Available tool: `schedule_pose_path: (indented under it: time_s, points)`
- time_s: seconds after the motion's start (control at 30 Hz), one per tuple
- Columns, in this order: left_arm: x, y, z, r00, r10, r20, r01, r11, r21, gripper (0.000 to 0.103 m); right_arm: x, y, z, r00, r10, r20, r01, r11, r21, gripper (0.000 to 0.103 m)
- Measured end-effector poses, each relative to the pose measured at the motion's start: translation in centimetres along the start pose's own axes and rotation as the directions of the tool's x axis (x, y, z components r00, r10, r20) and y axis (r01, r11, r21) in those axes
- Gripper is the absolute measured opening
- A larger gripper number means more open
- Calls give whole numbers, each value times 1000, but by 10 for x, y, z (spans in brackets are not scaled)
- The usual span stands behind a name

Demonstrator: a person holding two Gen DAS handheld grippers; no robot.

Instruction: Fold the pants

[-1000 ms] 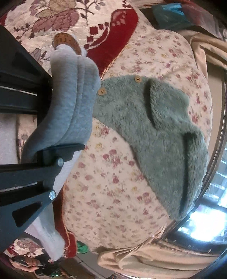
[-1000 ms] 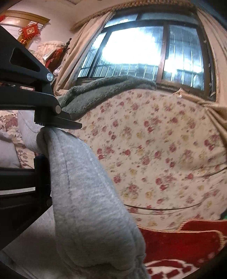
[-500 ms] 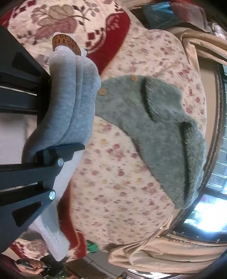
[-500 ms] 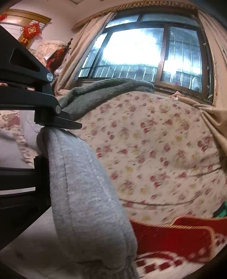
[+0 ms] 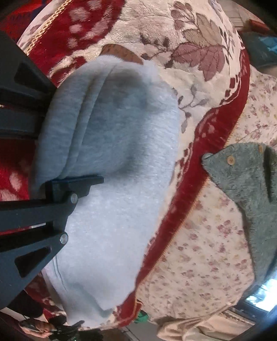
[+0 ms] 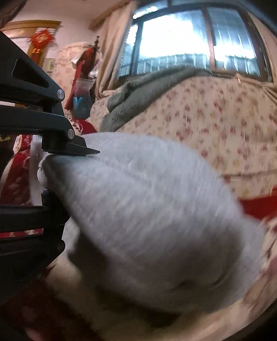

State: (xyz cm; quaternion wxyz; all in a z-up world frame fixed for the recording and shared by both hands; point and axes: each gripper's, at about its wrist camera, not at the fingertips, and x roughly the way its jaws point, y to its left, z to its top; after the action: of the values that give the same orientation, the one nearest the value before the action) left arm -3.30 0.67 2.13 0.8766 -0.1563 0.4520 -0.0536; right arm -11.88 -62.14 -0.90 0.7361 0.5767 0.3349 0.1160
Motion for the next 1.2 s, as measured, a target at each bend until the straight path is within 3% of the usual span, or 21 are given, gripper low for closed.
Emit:
schedule_pose_path:
  time_s: [0.13,0.23,0.33,0.37,0.43,0.47,0.5,0.57,0.6,0.7,0.8,0.87,0.93,0.97,1.0,1.1,1.2]
  points:
    - [-5,1,-4,1000,-8,22,9,1000,-14,12,-10,16,-7,1000,6,1,-6,998,-60,25]
    - [10,12,-10,1000,-4,-19,3,999,-50,12,-9,11,-13,995,-101,-24,98,990,-98,25]
    - [16,16,-13,1000,-8,-26,7,997,-71,18,-3,-4,-18,973,-224,-52,219,971,-93,26]
    - [11,14,-14,1000,10,-13,-11,998,-62,37,-5,-2,-19,969,-241,-54,234,966,-108,29]
    - [-1,10,-15,999,42,11,-41,999,-34,58,-17,7,-17,964,-264,-38,257,958,-126,38]
    - [-7,8,-15,999,34,16,-34,999,-27,71,-27,11,-14,960,-279,-13,275,953,-131,49]
    - [-15,6,-16,998,56,28,-55,998,-22,77,-40,15,-8,956,-293,23,293,948,-126,65]
    - [-27,-1,-18,993,98,63,-98,995,-4,82,-63,15,2,958,-277,74,283,955,-94,78]
    - [-35,-8,-18,990,114,88,-115,993,10,82,-76,13,9,964,-248,98,255,964,-72,78]
    - [-49,-28,-16,986,105,128,-109,994,17,82,-91,-4,25,975,-189,115,189,982,13,78]
    - [-56,-60,-11,986,74,149,-83,995,58,83,-81,-26,41,984,-155,88,145,983,112,79]
    - [-59,-82,-9,984,53,169,-69,994,91,83,-69,-33,52,984,-153,85,144,984,106,78]
    - [-64,-108,-6,981,45,191,-72,988,134,83,-59,-26,66,985,-136,111,129,989,67,69]
    - [-65,-119,-4,979,35,201,-67,986,155,83,-57,-15,73,982,-134,131,134,991,4,45]
    - [-69,-130,-3,976,20,218,-61,981,182,83,-61,-7,76,981,-127,146,135,990,-47,35]
    - [-76,-160,-4,963,41,266,-113,958,264,83,-63,29,81,972,-171,164,203,958,-202,34]
    - [-71,-169,-4,968,29,250,-97,959,266,83,-57,20,81,939,-314,139,337,920,-202,34]
